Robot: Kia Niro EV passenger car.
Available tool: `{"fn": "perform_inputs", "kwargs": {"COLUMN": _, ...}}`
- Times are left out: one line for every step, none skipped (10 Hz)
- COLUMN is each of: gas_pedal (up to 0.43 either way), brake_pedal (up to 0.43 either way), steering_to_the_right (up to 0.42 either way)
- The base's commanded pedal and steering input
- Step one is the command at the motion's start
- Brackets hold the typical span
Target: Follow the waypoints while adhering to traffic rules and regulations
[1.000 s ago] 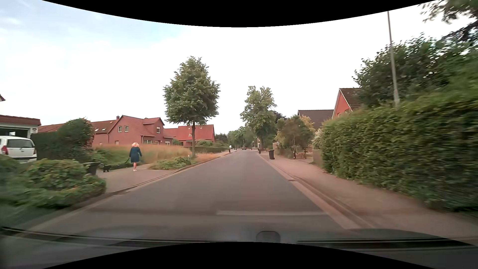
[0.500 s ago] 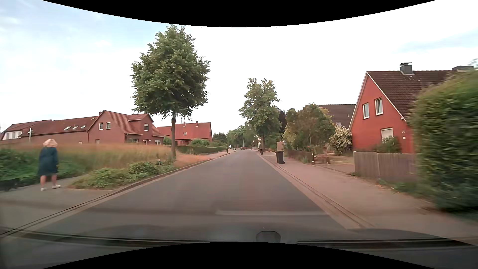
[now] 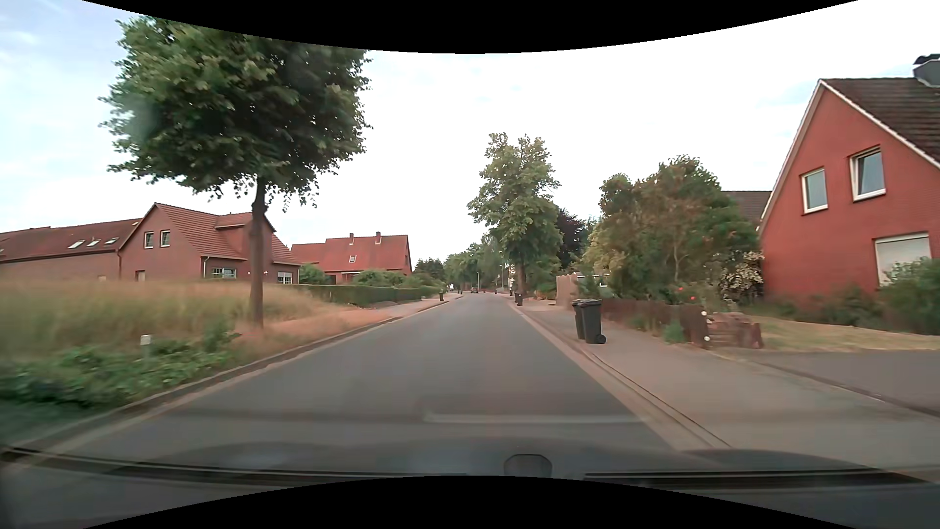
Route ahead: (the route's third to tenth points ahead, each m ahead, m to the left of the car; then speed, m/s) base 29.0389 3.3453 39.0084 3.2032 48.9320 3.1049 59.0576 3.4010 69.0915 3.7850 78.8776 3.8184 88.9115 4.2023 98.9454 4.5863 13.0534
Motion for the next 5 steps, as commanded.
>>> {"fn": "perform_inputs", "kwargs": {"gas_pedal": 0.138, "brake_pedal": 0.000, "steering_to_the_right": -0.003}}
{"fn": "perform_inputs", "kwargs": {"gas_pedal": 0.138, "brake_pedal": 0.000, "steering_to_the_right": -0.004}}
{"fn": "perform_inputs", "kwargs": {"gas_pedal": 0.138, "brake_pedal": 0.000, "steering_to_the_right": -0.004}}
{"fn": "perform_inputs", "kwargs": {"gas_pedal": 0.138, "brake_pedal": 0.000, "steering_to_the_right": -0.005}}
{"fn": "perform_inputs", "kwargs": {"gas_pedal": 0.138, "brake_pedal": 0.000, "steering_to_the_right": -0.006}}
